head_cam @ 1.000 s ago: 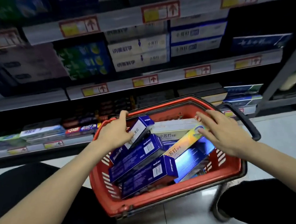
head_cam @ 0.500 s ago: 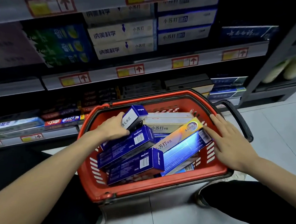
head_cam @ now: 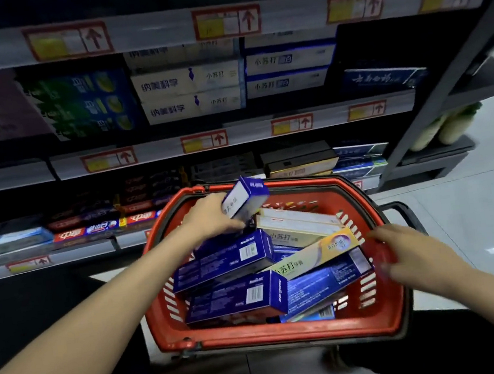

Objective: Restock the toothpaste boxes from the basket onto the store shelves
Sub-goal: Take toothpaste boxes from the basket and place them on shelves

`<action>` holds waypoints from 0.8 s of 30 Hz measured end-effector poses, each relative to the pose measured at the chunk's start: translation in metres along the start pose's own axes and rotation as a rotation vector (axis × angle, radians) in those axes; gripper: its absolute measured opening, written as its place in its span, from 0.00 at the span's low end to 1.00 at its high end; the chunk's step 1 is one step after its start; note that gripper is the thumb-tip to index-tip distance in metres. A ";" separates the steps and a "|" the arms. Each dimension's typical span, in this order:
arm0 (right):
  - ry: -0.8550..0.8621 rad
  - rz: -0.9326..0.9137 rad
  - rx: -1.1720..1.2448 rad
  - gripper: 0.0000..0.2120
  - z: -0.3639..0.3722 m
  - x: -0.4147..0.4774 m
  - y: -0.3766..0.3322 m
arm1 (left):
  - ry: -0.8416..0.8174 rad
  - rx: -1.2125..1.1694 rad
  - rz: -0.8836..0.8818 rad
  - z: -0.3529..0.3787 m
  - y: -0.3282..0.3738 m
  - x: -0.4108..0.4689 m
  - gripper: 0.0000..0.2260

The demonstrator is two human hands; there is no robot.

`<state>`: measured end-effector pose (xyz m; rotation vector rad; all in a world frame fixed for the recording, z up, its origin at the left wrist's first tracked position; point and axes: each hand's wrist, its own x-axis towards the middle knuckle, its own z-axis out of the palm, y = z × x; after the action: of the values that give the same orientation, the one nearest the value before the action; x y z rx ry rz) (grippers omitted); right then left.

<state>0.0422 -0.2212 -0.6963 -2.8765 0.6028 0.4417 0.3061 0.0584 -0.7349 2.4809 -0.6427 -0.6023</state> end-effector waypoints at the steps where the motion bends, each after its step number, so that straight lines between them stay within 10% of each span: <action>1: 0.026 0.035 0.055 0.22 -0.018 0.003 -0.005 | 0.034 -0.159 -0.013 -0.011 0.004 0.000 0.25; 6: 0.258 -0.002 0.333 0.12 -0.086 0.016 -0.064 | 0.165 -1.067 -0.040 -0.072 0.030 -0.028 0.24; 11: -0.216 0.088 1.185 0.27 -0.092 0.029 -0.132 | 0.139 -1.761 -0.018 -0.079 0.049 -0.052 0.23; 16: -0.356 0.163 1.706 0.34 -0.076 0.037 -0.152 | 0.078 -1.779 -0.025 -0.062 0.057 -0.061 0.28; 24: -0.260 0.087 1.464 0.24 -0.065 0.036 -0.160 | 0.213 -1.153 0.043 -0.056 0.053 -0.059 0.26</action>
<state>0.1565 -0.1048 -0.6298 -1.3845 0.6079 0.2028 0.2722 0.0695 -0.6448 1.4070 -0.1524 -0.4752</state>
